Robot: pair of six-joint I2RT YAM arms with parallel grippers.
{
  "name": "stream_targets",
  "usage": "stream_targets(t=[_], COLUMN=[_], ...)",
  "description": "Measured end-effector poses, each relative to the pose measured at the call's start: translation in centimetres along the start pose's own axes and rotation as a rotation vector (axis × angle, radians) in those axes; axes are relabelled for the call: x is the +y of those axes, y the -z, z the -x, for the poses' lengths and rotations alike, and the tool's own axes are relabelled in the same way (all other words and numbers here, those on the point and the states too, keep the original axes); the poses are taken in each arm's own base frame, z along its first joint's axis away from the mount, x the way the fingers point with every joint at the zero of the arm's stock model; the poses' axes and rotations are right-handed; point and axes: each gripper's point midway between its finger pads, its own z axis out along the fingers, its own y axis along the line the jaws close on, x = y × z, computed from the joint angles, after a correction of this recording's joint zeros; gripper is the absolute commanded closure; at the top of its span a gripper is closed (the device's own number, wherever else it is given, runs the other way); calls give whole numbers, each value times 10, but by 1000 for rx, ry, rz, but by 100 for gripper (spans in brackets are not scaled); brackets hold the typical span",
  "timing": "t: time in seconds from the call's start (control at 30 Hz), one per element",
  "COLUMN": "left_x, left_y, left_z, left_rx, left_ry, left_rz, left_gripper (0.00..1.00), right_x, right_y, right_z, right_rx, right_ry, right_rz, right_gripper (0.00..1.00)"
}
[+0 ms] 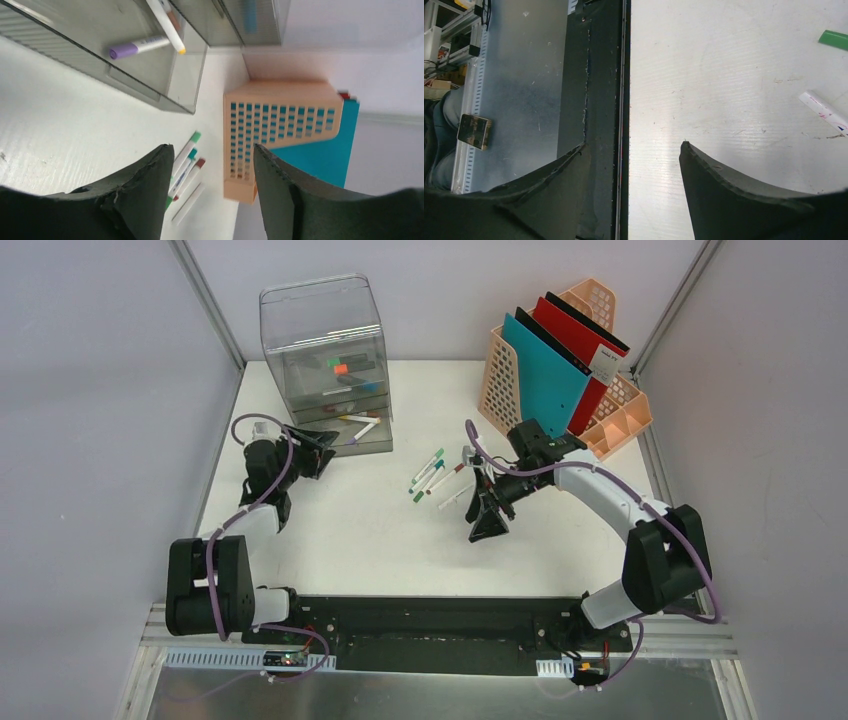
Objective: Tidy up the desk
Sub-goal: Pick up the stationery from the center of the board.
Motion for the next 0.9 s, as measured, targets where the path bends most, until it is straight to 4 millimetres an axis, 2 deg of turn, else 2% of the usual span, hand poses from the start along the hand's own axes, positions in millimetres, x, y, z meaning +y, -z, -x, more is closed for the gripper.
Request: stream_targets(t=[0.1, 0.43, 0.63, 0.77, 0.9], left_x=[-1, -43, -55, -51, -46], left_y=[8, 36, 50, 57, 57], left_z=[-17, -60, -115, -158, -191], left_rx=[72, 264, 430, 550, 633], left_ry=[-58, -273, -396, -499, -610], left_rz=[-74, -377, -491, -519, -506], left_gripper=[36, 28, 23, 23, 22], right_x=[0, -3, -3, -3, -4], right_y=[1, 3, 3, 3, 4], right_z=[0, -3, -4, -5, -6], right_rx=[4, 22, 29, 31, 37], right_ry=[15, 27, 25, 24, 30], right_rz=[-11, -30, -33, -33, -39], right_gripper=[31, 31, 31, 31, 31])
